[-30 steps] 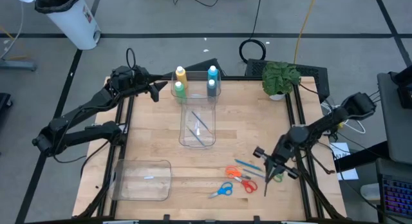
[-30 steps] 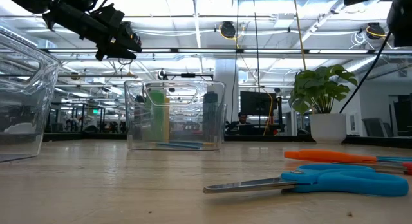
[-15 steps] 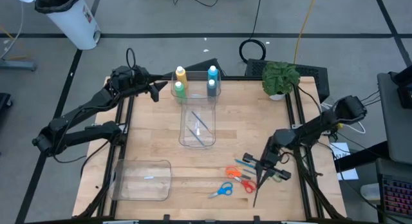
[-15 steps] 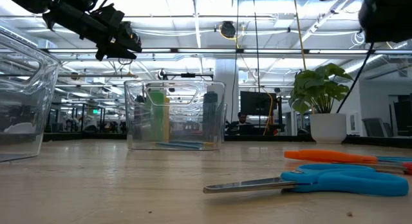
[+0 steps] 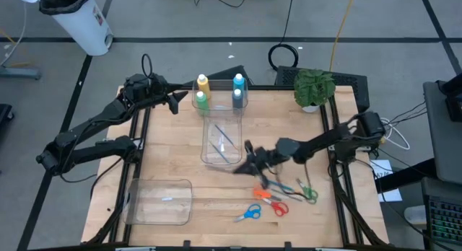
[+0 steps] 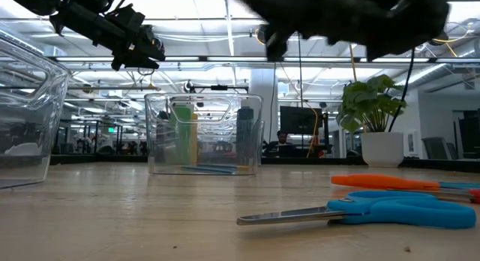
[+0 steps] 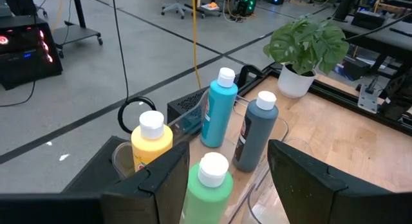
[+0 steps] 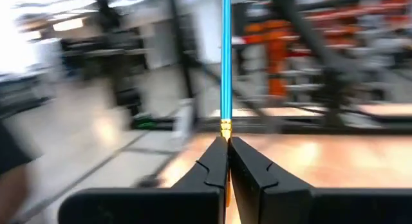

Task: Pick & Place Paint Supplies
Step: Put the blue paintbrush into the middle transparent bin

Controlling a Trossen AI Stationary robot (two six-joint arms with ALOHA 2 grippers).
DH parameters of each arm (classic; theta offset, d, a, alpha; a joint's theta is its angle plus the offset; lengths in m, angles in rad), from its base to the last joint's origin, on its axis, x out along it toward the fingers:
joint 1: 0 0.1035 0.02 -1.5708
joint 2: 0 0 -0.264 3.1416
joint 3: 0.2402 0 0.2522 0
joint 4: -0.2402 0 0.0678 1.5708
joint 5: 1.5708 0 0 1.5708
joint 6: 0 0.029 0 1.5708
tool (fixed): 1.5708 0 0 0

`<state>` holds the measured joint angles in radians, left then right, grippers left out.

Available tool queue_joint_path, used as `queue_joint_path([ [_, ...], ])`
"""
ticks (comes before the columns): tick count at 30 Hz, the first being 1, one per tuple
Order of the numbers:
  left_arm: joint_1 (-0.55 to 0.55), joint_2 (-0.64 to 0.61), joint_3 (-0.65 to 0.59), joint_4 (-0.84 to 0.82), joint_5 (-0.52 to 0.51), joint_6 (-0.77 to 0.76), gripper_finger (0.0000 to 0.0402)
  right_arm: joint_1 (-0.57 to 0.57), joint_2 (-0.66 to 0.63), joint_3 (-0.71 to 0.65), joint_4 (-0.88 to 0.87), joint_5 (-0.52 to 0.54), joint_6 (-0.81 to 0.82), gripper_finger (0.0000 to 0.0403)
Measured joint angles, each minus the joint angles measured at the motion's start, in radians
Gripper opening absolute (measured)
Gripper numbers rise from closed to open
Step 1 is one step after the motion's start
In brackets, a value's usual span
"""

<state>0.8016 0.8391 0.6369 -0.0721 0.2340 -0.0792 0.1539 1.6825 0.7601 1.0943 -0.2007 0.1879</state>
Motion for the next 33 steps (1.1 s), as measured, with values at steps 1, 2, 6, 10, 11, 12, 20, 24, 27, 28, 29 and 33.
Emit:
queue_joint_path([
  [1, 0.0, 0.0, 0.0, 0.0, 0.0, 0.0, 0.0214, -0.014, 0.023, 0.025, -0.005, 0.038, 0.015, 0.0],
  [2, 0.0, 0.0, 0.0, 0.0, 0.0, 0.0, 0.0214, -0.026, 0.043, 0.045, -0.022, 0.077, 0.032, 0.0],
  [6, 0.0, 0.0, 0.0, 0.0, 0.0, 0.0, 0.0214, -0.062, 0.088, 0.125, -0.174, 0.321, 0.072, 0.0],
  [10, 0.0, 0.0, 0.0, 0.0, 0.0, 0.0, 0.0214, -0.071, 0.085, 0.17, -0.334, 0.629, 0.06, 0.0],
  [11, 0.0, 0.0, 0.0, 0.0, 0.0, 0.0, 0.0214, -0.071, 0.085, 0.171, -0.351, 0.66, 0.055, 0.0],
  [12, 0.0, 0.0, 0.0, 0.0, 0.0, 0.0, 0.0214, -0.07, 0.085, 0.171, -0.363, 0.672, 0.043, 0.0],
  [20, 0.0, 0.0, 0.0, 0.0, 0.0, 0.0, 0.0214, -0.032, 0.085, 0.171, -0.46, 0.733, 0.039, 0.0],
  [24, 0.0, 0.0, 0.0, 0.0, 0.0, 0.0, 0.0214, -0.009, 0.085, 0.171, -0.488, 0.786, 0.04, 0.0],
  [27, 0.0, 0.0, 0.0, 0.0, 0.0, 0.0, 0.0214, 0.007, 0.085, 0.171, -0.5, 0.802, 0.088, 0.0],
  [28, 0.0, 0.0, 0.0, 0.0, 0.0, 0.0, 0.0214, 0.008, 0.085, 0.171, -0.507, 0.801, 0.105, 0.0],
  [29, 0.0, 0.0, 0.0, 0.0, 0.0, 0.0, 0.0214, 0.009, 0.085, 0.171, -0.519, 0.801, 0.122, 0.0],
  [33, 0.0, 0.0, 0.0, 0.0, 0.0, 0.0, 0.0214, 0.006, 0.085, 0.171, -0.555, 0.803, 0.171, 0.0],
])
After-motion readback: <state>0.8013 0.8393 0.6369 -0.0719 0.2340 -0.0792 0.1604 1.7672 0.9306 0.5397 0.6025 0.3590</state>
